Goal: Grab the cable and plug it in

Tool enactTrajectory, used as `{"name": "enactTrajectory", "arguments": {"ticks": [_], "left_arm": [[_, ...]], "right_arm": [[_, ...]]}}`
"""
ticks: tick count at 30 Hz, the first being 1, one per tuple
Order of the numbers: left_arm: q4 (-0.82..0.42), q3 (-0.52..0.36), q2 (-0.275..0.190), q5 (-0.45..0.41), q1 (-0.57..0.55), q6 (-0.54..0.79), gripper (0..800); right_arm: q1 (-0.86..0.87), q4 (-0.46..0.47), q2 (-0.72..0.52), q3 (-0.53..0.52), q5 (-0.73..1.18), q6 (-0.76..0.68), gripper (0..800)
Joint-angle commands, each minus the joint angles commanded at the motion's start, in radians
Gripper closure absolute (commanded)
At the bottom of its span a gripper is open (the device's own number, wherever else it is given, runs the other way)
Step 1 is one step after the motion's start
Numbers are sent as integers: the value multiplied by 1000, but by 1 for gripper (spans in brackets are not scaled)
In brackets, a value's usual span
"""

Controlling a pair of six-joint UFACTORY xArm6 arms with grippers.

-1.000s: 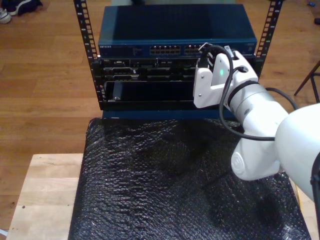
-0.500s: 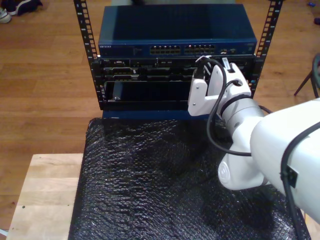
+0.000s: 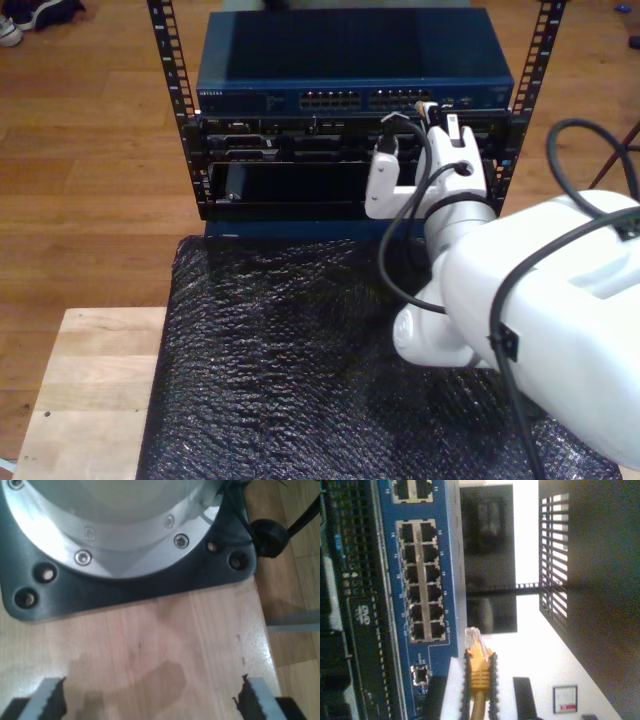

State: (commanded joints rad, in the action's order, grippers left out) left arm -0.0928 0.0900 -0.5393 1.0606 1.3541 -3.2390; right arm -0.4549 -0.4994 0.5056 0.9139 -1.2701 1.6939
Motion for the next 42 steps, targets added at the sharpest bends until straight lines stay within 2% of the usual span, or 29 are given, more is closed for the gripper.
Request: {"name": "enactTrajectory", "arguments": {"ticks": [16,24,42], "left_arm": [[0,0,0,0,0,0,0],[0,0,0,0,0,0,0],[0,0,0,0,0,0,0]], "right_arm": [[-57,-183,103,114,-81,6,800],[-69,-236,147,173,-97,5,800],[-74,-239,255,305,-98,41,800]]}}
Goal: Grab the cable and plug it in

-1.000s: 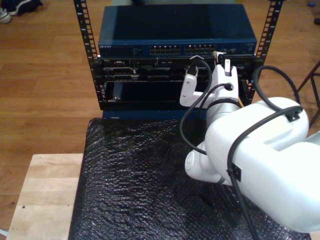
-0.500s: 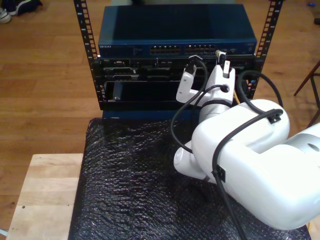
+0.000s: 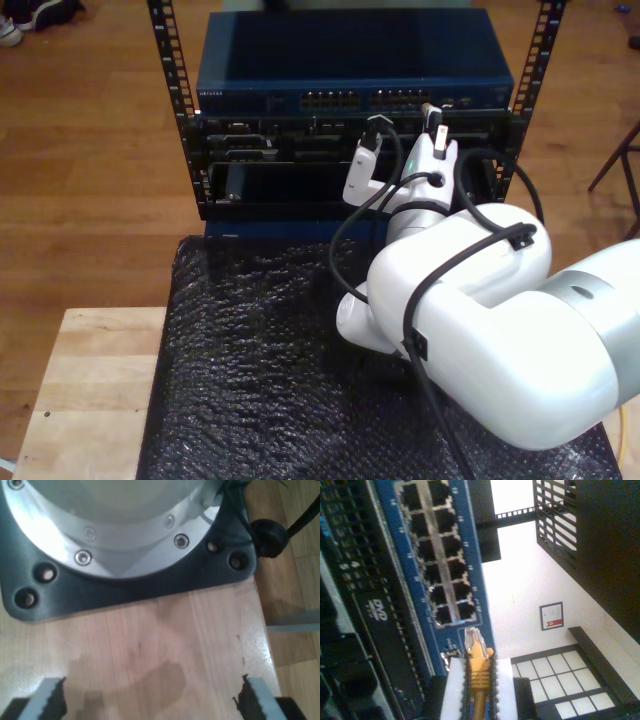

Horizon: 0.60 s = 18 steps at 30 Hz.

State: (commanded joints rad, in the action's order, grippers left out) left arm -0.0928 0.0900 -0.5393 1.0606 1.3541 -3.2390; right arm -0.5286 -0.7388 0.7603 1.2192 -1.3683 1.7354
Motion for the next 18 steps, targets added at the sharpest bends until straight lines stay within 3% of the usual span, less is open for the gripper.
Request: {"name": "enactTrajectory", "arguments": {"ticks": [18], "left_arm": [[0,0,0,0,0,0,0]], "right_arm": [[5,-6,14,29,0,69,800]]}}
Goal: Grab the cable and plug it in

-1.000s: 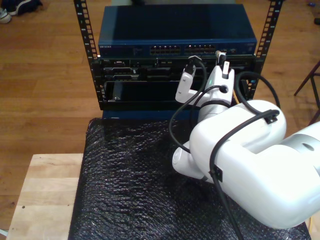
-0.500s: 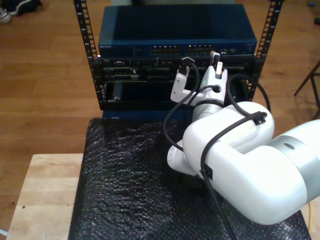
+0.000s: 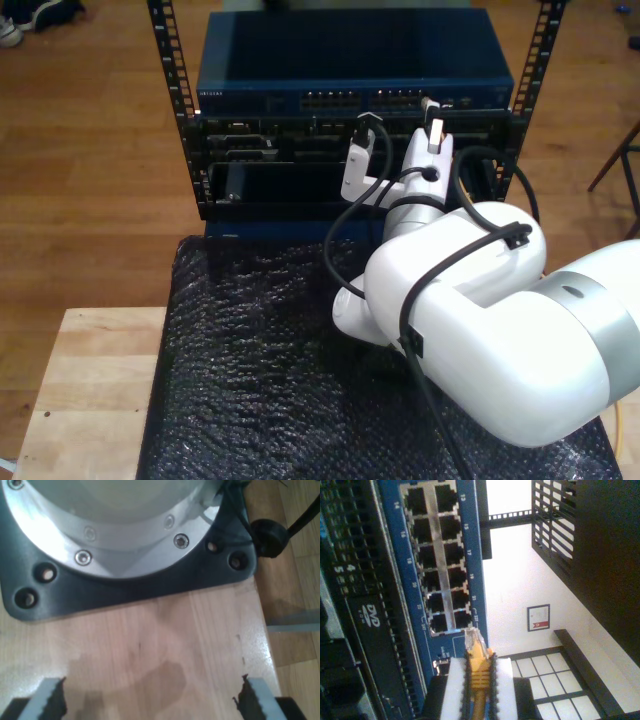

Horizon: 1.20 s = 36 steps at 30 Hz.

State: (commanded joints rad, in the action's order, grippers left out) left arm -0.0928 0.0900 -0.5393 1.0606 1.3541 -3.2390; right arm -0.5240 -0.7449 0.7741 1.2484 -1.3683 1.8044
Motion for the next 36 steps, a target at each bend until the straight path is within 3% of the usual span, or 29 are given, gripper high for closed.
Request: {"name": "enactTrajectory", "arguments": {"ticks": [36], "left_arm": [[0,0,0,0,0,0,0]], "right_arm": [[21,12,9,23,12,35,800]]}}
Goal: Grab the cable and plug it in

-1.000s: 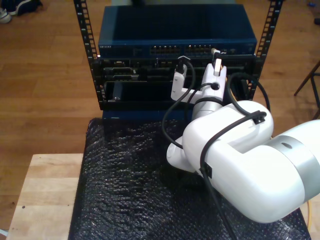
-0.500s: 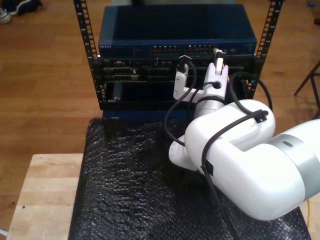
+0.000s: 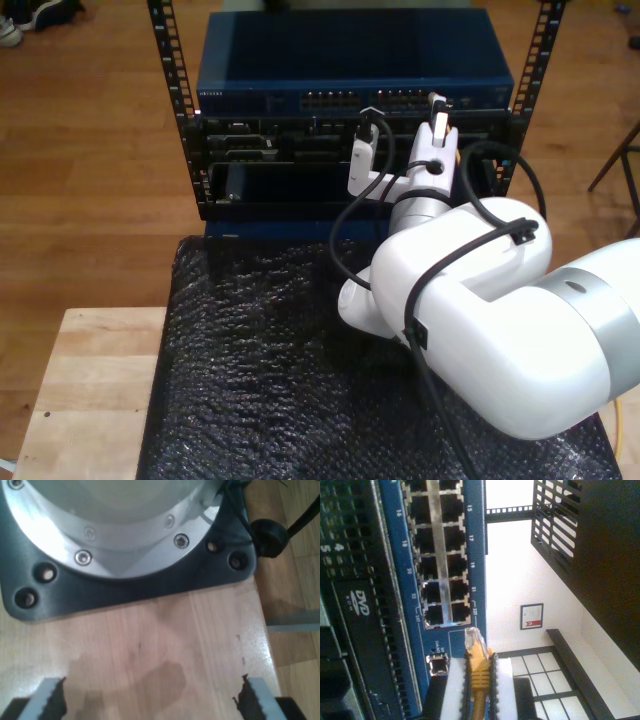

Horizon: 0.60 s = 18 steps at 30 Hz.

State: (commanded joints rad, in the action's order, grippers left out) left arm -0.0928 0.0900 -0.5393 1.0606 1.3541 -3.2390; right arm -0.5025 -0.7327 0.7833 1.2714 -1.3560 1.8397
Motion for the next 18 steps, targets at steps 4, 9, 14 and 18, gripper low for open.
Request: {"name": "enactTrajectory", "arguments": {"ticks": [4,9,14,18], "left_arm": [[0,0,0,0,0,0,0],[0,0,0,0,0,0,0],[0,0,0,0,0,0,0],[0,0,0,0,0,0,0]], "right_arm": [[-2,3,0,-3,0,-2,800],[-3,8,0,-3,0,0,800],[-3,8,9,2,0,-2,800],[-3,8,11,3,5,-2,800]]}}
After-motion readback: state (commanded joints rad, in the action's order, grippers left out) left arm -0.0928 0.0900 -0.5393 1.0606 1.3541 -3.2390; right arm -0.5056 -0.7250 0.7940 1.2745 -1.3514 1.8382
